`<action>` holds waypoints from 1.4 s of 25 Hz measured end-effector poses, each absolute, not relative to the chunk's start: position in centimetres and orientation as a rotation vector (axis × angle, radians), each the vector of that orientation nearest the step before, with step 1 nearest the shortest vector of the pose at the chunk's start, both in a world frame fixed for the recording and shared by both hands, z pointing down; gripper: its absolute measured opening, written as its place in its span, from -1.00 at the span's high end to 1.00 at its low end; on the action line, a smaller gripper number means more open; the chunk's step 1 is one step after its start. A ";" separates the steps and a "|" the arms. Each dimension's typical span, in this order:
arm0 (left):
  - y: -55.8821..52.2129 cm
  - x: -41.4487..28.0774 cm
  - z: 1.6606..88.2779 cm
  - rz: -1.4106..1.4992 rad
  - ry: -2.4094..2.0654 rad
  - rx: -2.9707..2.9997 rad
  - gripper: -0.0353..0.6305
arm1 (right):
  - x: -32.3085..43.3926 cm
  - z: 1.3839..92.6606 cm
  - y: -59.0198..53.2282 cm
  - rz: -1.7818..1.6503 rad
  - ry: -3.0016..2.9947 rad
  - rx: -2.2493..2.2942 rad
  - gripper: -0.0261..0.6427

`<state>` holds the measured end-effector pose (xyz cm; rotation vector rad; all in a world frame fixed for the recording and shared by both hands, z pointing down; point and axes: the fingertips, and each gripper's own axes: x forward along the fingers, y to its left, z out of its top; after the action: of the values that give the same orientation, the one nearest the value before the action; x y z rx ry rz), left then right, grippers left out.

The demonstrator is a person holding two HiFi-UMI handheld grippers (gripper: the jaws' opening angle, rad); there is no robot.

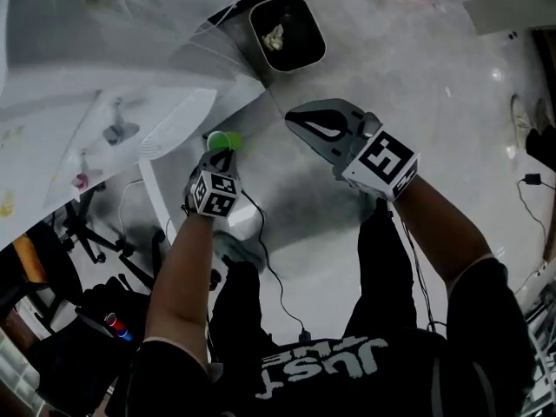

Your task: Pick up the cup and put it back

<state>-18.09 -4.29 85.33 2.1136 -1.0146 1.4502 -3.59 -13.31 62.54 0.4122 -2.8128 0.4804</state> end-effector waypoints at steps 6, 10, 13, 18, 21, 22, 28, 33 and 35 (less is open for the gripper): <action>-7.4 -21.3 93.8 1.613 -1.061 2.074 0.82 | -3.0 71.1 -12.2 0.484 -2.802 0.358 0.82; -10.6 -23.4 97.2 1.671 -1.101 2.024 0.82 | -2.6 74.6 -11.0 0.512 -2.773 0.347 0.82; -13.4 -24.0 98.9 1.700 -1.140 2.012 0.82 | -2.8 76.3 -10.4 0.530 -2.758 0.325 0.82; -15.5 -25.0 100.4 1.786 -1.113 2.019 0.82 | -3.3 77.4 -9.7 0.585 -2.749 0.299 0.82; -16.6 -25.6 100.5 1.810 -1.118 2.012 0.82 | -3.3 77.0 -10.3 0.608 -2.752 0.305 0.82; -16.9 -25.8 100.5 1.819 -1.122 2.009 0.82 | -3.3 76.9 -10.6 0.614 -2.753 0.309 0.82; -18.4 -26.6 101.8 1.901 -1.129 1.986 0.82 | -3.1 77.7 -11.6 0.617 -2.757 0.297 0.82; -19.1 -26.5 102.1 1.953 -1.116 1.989 0.82 | -2.8 77.5 -11.7 0.632 -2.762 0.292 0.82; -19.2 -26.6 102.2 1.979 -1.117 1.979 0.82 | -2.6 77.6 -11.7 0.640 -2.761 0.293 0.82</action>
<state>-26.60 -19.20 102.25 1.9789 -1.1169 1.9790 -2.58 -11.73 77.60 0.2933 -2.7608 0.6400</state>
